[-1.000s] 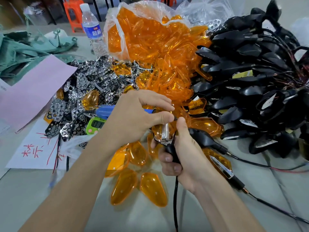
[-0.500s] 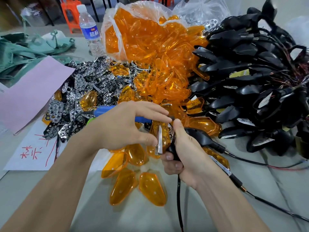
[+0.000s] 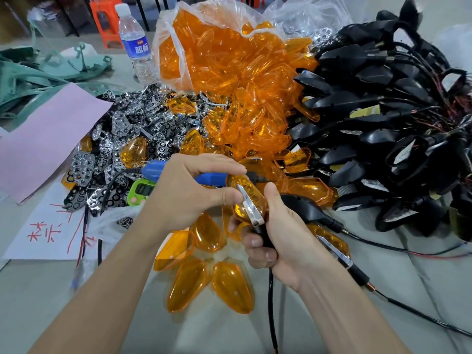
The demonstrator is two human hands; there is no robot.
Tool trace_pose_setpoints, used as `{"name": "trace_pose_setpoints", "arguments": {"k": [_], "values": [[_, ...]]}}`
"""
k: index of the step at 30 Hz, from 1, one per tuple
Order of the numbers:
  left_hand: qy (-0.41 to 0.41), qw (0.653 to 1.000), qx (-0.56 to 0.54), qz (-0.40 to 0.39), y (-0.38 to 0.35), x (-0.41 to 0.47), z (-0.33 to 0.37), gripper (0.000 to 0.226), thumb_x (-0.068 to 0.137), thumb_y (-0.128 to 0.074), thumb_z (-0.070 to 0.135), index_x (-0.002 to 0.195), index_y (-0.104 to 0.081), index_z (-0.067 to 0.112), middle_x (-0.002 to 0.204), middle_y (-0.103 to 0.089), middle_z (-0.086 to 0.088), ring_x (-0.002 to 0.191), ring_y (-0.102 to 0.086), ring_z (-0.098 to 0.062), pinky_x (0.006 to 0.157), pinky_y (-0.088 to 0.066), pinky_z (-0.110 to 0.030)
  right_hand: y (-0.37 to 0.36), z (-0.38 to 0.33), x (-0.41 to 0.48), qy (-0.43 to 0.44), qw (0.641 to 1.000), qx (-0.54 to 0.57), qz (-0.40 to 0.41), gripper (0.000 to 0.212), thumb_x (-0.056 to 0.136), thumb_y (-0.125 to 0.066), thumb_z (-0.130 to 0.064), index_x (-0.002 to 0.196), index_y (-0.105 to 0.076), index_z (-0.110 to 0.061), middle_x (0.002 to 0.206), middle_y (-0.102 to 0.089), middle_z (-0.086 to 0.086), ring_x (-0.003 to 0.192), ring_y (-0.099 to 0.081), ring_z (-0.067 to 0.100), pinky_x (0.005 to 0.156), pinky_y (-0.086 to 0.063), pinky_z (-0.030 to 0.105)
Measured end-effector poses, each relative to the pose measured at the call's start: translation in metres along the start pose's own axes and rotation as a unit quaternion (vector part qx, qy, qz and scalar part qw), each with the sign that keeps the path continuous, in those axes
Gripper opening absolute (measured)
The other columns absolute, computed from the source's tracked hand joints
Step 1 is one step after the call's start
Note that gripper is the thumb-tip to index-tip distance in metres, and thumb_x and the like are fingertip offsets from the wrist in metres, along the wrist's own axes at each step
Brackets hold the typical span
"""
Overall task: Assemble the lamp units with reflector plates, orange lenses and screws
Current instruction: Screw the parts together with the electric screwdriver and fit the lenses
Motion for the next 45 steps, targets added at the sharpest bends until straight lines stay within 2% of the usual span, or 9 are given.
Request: {"name": "trace_pose_setpoints", "arguments": {"k": [12, 18, 22, 27, 31, 34, 38, 42, 45], "values": [[0.047, 0.996, 0.047, -0.064, 0.008, 0.014, 0.013, 0.025, 0.066, -0.085, 0.033, 0.091, -0.083, 0.034, 0.099, -0.079, 0.017, 0.104, -0.071, -0.001, 0.093, -0.054, -0.018, -0.002, 0.004, 0.002, 0.012, 1.000, -0.021, 0.003, 0.087, 0.090, -0.029, -0.081, 0.093, -0.069, -0.004, 0.057, -0.046, 0.001, 0.040, -0.032, 0.007, 0.035, -0.028, 0.018], [0.038, 0.993, 0.088, -0.076, 0.009, 0.016, 0.020, 0.024, 0.065, -0.087, 0.030, 0.088, -0.083, 0.033, 0.096, -0.078, 0.021, 0.101, -0.070, 0.003, 0.091, -0.053, -0.015, -0.001, 0.007, 0.002, 0.013, 0.999, -0.021, -0.021, 0.088, 0.080, -0.037, -0.089, 0.093, -0.071, -0.009, 0.061, -0.039, 0.001, 0.045, -0.027, 0.009, 0.039, -0.024, 0.019], [0.048, 0.992, 0.089, -0.070, 0.011, 0.015, 0.023, 0.025, 0.066, -0.084, 0.035, 0.091, -0.082, 0.036, 0.100, -0.077, 0.025, 0.105, -0.068, 0.007, 0.095, -0.052, -0.014, -0.003, 0.004, -0.001, 0.038, 0.998, -0.021, -0.044, 0.073, 0.077, -0.052, -0.085, 0.087, -0.071, -0.015, 0.063, -0.041, -0.001, 0.044, -0.027, 0.007, 0.040, -0.024, 0.017], [0.069, 0.997, 0.012, -0.027, 0.000, 0.004, 0.018, 0.029, 0.083, -0.083, 0.010, 0.107, -0.081, 0.026, 0.108, -0.079, 0.011, 0.109, -0.072, -0.007, 0.092, -0.058, -0.025, -0.004, -0.001, -0.005, 0.066, 0.996, -0.049, -0.025, 0.060, 0.077, -0.060, -0.078, 0.080, -0.070, -0.019, 0.060, -0.041, -0.003, 0.042, -0.029, 0.007, 0.039, -0.025, 0.019], [0.184, 0.961, -0.204, 0.010, -0.018, -0.006, 0.013, 0.031, 0.099, -0.060, 0.002, 0.123, -0.073, 0.017, 0.114, -0.078, -0.002, 0.104, -0.074, -0.016, 0.081, -0.059, -0.023, -0.005, -0.005, -0.006, 0.119, 0.987, -0.108, 0.010, 0.053, 0.076, -0.061, -0.074, 0.084, -0.060, -0.022, 0.061, -0.038, -0.005, 0.044, -0.032, 0.005, 0.039, -0.028, 0.017], [0.237, 0.942, -0.233, 0.041, -0.025, -0.009, 0.011, 0.029, 0.107, -0.050, 0.020, 0.117, -0.077, 0.015, 0.115, -0.078, -0.005, 0.109, -0.071, -0.032, 0.081, -0.063, -0.031, -0.009, -0.006, -0.006, 0.150, 0.978, -0.143, 0.028, 0.054, 0.081, -0.057, -0.075, 0.086, -0.058, -0.021, 0.060, -0.038, -0.005, 0.044, -0.032, 0.005, 0.041, -0.029, 0.017], [0.248, 0.911, -0.327, 0.048, -0.043, -0.009, 0.014, 0.051, 0.104, -0.044, 0.043, 0.114, -0.075, 0.004, 0.114, -0.077, -0.014, 0.108, -0.074, -0.030, 0.093, -0.062, -0.041, -0.011, -0.010, -0.009, 0.172, 0.970, -0.167, 0.033, 0.048, 0.082, -0.055, -0.072, 0.075, -0.056, -0.025, 0.059, -0.037, -0.004, 0.043, -0.032, 0.006, 0.041, -0.029, 0.018], [0.204, 0.897, -0.382, 0.093, -0.053, -0.005, 0.019, 0.036, 0.090, -0.058, 0.040, 0.091, -0.074, 0.008, 0.091, -0.073, -0.015, 0.090, -0.073, -0.031, 0.081, -0.062, -0.042, -0.014, -0.009, -0.011, 0.178, 0.970, -0.158, 0.055, 0.046, 0.082, -0.053, -0.072, 0.066, -0.053, -0.029, 0.057, -0.038, -0.003, 0.043, -0.033, 0.007, 0.041, -0.029, 0.020], [0.205, 0.909, -0.343, 0.115, -0.059, -0.004, 0.018, 0.032, 0.099, -0.058, 0.034, 0.078, -0.073, 0.015, 0.084, -0.070, -0.015, 0.084, -0.069, -0.030, 0.079, -0.059, -0.043, -0.015, -0.002, -0.012, 0.173, 0.972, -0.137, 0.085, 0.048, 0.083, -0.049, -0.074, 0.062, -0.054, -0.032, 0.056, -0.040, -0.002, 0.043, -0.033, 0.007, 0.041, -0.028, 0.021]]}}
Point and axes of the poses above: each hand's wrist, its own x-axis towards the middle knuckle, its own y-axis out of the back of the hand, z = x × y, the point moved 3 cm from there along x, towards the middle knuckle
